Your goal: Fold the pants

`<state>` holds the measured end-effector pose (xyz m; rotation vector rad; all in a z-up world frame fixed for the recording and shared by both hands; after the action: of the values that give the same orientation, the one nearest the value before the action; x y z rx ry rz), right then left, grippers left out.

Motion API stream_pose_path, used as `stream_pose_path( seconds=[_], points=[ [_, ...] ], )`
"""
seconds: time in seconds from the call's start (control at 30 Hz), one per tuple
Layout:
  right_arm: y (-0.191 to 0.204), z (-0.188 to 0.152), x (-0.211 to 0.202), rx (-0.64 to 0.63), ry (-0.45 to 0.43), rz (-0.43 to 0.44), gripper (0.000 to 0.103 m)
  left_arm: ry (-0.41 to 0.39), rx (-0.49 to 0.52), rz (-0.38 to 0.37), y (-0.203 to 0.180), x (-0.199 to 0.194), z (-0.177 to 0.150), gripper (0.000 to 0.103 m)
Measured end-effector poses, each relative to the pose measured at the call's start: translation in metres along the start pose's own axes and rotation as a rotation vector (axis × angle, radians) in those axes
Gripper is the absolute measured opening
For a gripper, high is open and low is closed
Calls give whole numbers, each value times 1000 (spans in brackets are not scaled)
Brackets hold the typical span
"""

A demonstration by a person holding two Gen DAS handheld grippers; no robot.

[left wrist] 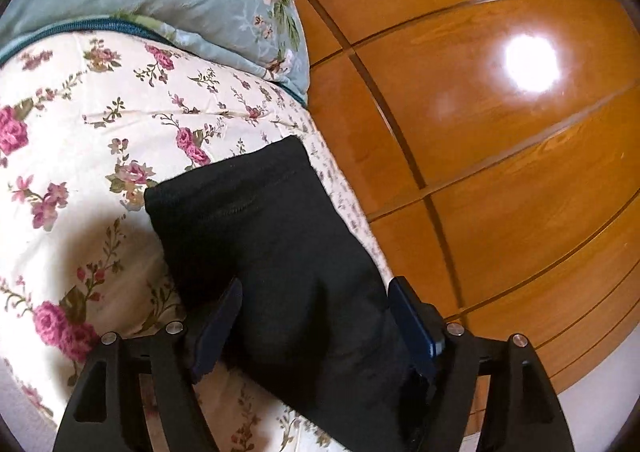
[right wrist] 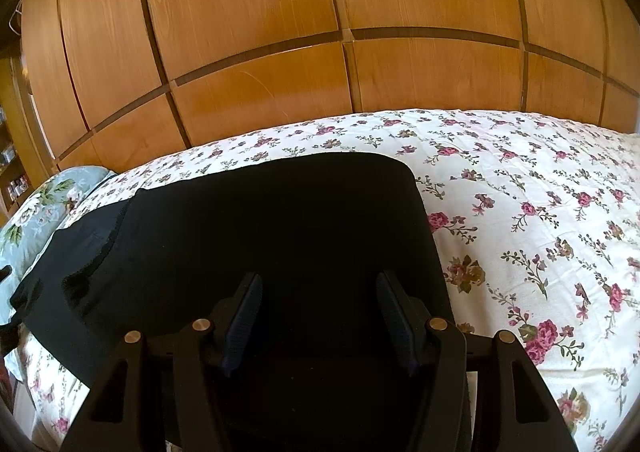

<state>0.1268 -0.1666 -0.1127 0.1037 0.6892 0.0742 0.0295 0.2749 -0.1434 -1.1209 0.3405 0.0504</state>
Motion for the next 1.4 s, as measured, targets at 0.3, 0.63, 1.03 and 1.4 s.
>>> stream_pose_path(
  seconds=[0.3, 0.63, 1.03, 1.4],
  points=[
    [1, 0, -1, 5, -3, 0, 61, 0, -61, -30, 9, 11, 12, 53],
    [2, -1, -2, 16, -7, 5, 61, -159, -43, 118, 14, -49, 14, 66],
    [4, -2, -3, 28, -13, 10, 61, -93, 13, 174, 21, 1, 34, 39],
    [6, -3, -5, 46, -20, 21, 61, -75, 184, 74, -69, 11, 34, 14]
  ],
)
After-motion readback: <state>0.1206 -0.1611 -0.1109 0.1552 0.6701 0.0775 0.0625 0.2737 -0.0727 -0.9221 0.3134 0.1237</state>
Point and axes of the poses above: each gripper's, at about its wrist camera, not at the fingertips, and x roughly the way its jaws point, y to its left, z to its top, the point moved 8 cm from there along x, roughly the way its jaws point, and after that the axes turned 4 degrees about -z, right-handed, at the moved point
